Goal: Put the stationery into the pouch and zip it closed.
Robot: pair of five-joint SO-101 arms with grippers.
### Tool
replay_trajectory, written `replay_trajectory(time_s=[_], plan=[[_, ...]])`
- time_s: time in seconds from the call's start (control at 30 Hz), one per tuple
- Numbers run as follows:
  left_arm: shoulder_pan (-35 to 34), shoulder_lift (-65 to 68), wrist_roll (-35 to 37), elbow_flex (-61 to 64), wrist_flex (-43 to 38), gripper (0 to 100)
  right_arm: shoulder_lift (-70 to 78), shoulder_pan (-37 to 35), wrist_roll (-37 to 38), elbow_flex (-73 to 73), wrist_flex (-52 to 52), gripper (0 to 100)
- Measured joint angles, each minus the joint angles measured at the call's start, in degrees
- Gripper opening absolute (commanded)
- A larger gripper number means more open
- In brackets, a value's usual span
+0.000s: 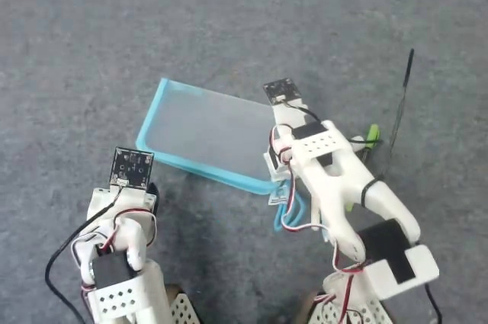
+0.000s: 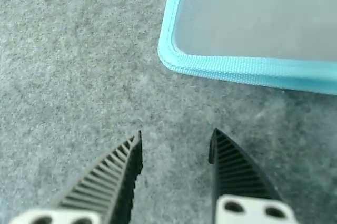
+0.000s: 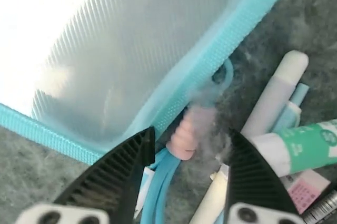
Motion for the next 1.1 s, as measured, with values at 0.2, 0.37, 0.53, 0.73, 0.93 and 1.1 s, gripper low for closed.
replay_trajectory(time_s=[0.2,0.37,0.53,0.73,0.93,1.1], plan=[[0.0,0.0,0.0,0.0,0.0,20,3.52,0.0,0.0,-3.25,0.0,17.1],[0.0,0.0,0.0,0.0,0.0,20,4.22,0.18,0.0,-3.96,0.0,3.5],[0.0,0.0,0.0,0.0,0.0,20,4.22,2.2,0.0,-4.04,0.26,8.1],[0.0,0.0,0.0,0.0,0.0,20,5.27,6.42,-2.02,-4.92,1.32,20.2],[0.0,0.0,0.0,0.0,0.0,20,5.63,7.12,-2.37,-5.89,3.16,21.2],[0.0,0.0,0.0,0.0,0.0,20,7.38,7.38,-2.46,-6.95,3.69,8.0]])
